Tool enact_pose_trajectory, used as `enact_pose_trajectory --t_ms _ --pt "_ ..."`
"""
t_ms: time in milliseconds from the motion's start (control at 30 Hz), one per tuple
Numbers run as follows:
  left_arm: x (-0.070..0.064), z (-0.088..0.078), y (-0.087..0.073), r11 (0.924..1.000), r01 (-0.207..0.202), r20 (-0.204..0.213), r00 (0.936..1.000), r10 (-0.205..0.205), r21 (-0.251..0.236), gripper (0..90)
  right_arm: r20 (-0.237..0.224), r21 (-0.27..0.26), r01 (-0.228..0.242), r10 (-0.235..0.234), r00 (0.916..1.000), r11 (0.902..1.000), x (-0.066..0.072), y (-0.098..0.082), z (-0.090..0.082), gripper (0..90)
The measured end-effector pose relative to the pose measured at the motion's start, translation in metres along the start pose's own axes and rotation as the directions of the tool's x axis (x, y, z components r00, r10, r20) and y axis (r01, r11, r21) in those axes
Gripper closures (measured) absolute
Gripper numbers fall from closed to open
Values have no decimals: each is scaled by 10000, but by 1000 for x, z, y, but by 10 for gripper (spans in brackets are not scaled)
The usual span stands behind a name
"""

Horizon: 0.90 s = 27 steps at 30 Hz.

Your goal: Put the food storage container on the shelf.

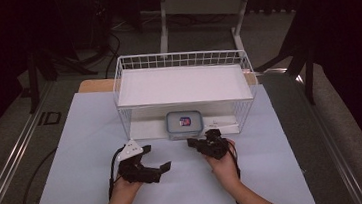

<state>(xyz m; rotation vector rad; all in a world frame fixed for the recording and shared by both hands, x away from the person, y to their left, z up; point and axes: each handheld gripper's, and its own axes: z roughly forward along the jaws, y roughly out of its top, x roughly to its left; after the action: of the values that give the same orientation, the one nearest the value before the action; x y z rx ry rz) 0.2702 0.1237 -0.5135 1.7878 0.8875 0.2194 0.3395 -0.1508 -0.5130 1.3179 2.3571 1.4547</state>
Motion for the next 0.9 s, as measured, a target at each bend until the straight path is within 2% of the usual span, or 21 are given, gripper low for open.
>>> enact_pose_trajectory --t_ms 67,200,367,633,700,733,833,900 --pt "1 -2 -4 9999 -35 23 10000 35 -101 13 186 31 241 -242 9995 9997 1 1 7 900" --pt "5 -4 -8 9995 130 -35 9999 -131 -282 13 356 91 -65 62 9993 9999 -6 4 16 900" --pt "7 -4 -13 10000 -62 -109 9999 61 -62 13 422 14 -114 113 9990 9999 -8 9 25 900" --pt "9 -8 -12 9996 10 -109 9999 -13 -299 13 688 -43 -110 113 9976 9999 -12 19 43 900" --pt "9 -8 -12 9996 -21 -148 9999 17 -285 13 903 -44 -186 189 9957 9998 -14 22 46 900" --pt "9 -8 -12 9996 -21 -148 9999 17 -285 13 940 -64 -323 327 9950 9995 -15 23 47 900" --pt "8 -7 -13 9996 -155 -194 9997 151 -224 13 1037 -222 -223 245 9943 9995 -19 26 51 900" --pt "7 -6 -13 9996 -224 -181 9996 221 -150 13 990 -249 -367 390 9943 9990 -21 27 53 900"
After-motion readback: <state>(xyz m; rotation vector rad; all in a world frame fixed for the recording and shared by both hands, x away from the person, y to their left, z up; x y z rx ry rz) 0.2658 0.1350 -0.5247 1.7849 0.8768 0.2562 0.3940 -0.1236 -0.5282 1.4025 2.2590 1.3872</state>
